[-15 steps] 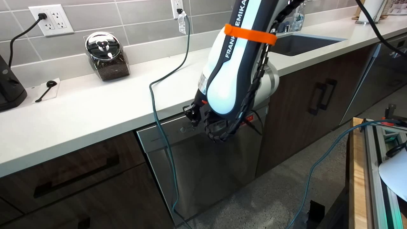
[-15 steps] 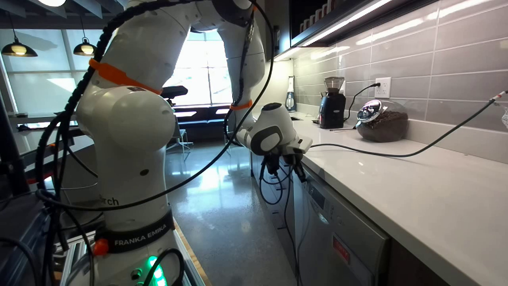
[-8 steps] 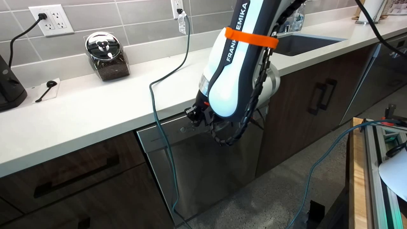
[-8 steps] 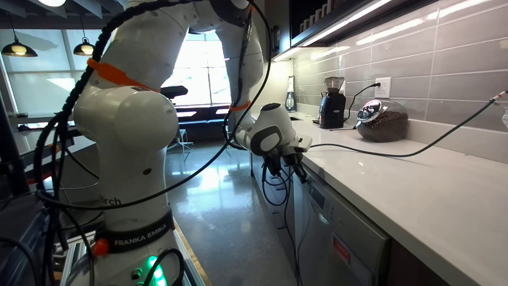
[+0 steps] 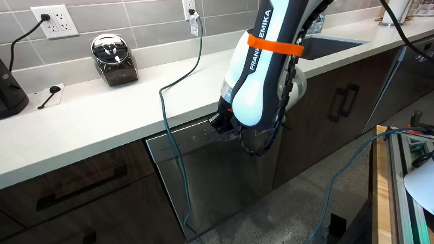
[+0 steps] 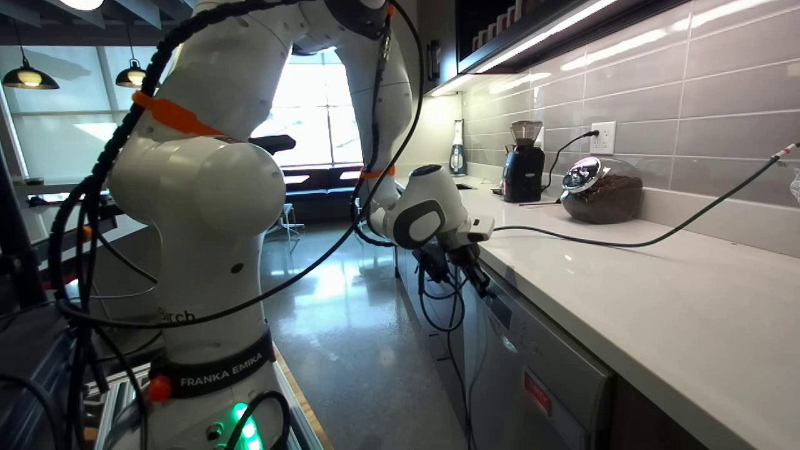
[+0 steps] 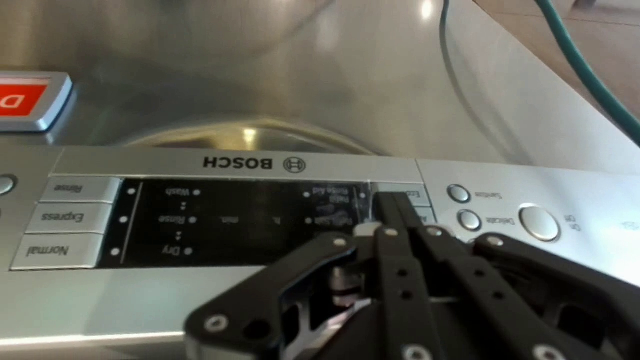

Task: Press the middle button on the left side of the dish washing machine

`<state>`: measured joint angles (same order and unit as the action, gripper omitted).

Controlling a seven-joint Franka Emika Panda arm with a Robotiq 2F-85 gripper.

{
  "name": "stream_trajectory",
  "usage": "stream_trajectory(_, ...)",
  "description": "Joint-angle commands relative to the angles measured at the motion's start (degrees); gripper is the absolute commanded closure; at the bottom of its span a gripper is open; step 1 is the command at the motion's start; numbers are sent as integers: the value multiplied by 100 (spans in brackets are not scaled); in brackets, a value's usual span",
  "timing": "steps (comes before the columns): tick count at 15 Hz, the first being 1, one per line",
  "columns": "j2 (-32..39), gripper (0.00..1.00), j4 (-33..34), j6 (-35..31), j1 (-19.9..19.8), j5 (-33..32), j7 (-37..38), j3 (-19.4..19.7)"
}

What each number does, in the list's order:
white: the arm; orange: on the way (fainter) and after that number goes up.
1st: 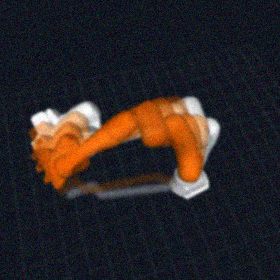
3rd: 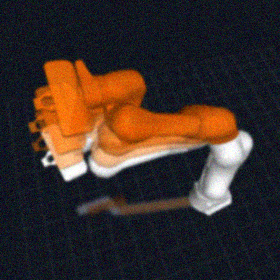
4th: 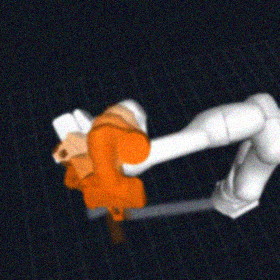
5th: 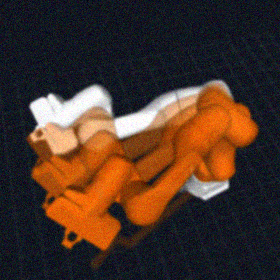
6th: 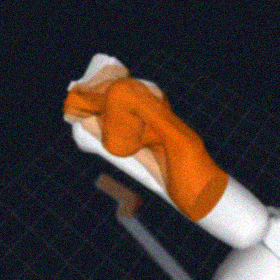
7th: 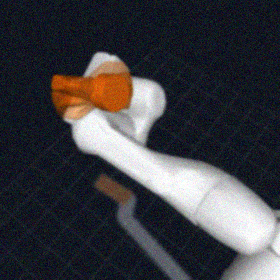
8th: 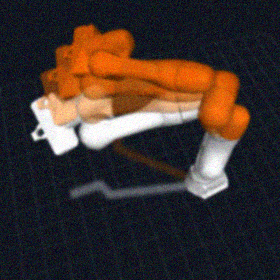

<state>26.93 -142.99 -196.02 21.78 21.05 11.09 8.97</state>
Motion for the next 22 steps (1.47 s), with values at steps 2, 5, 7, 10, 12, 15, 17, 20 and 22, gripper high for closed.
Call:
stream_trajectory(2, -295, 73, -249, 341, -76, -166, -419, 108)
stream_trajectory(5, -506, 53, -373, 548, -237, -405, -652, 34)
stream_trajectory(7, -639, 38, -412, 762, -317, -615, -745, 11)
stream_trajectory(10, -912, 14, -470, 1103, -677, -1045, -783, -283)
stream_trajectory(12, -1068, 1, -475, 1435, -855, -1276, -801, -426)
stream_trajectory(15, -1306, 0, -459, 1941, -1180, -1495, -843, -752)
stream_trajectory(17, -1455, 0, -440, 2262, -1478, -1485, -950, -1086)
stream_trajectory(20, -1691, 0, -404, 2791, -1896, -1215, -1279, -1609)
stream_trajectory(22, -1843, 0, -382, 3188, -1974, -1158, -1394, -1711)
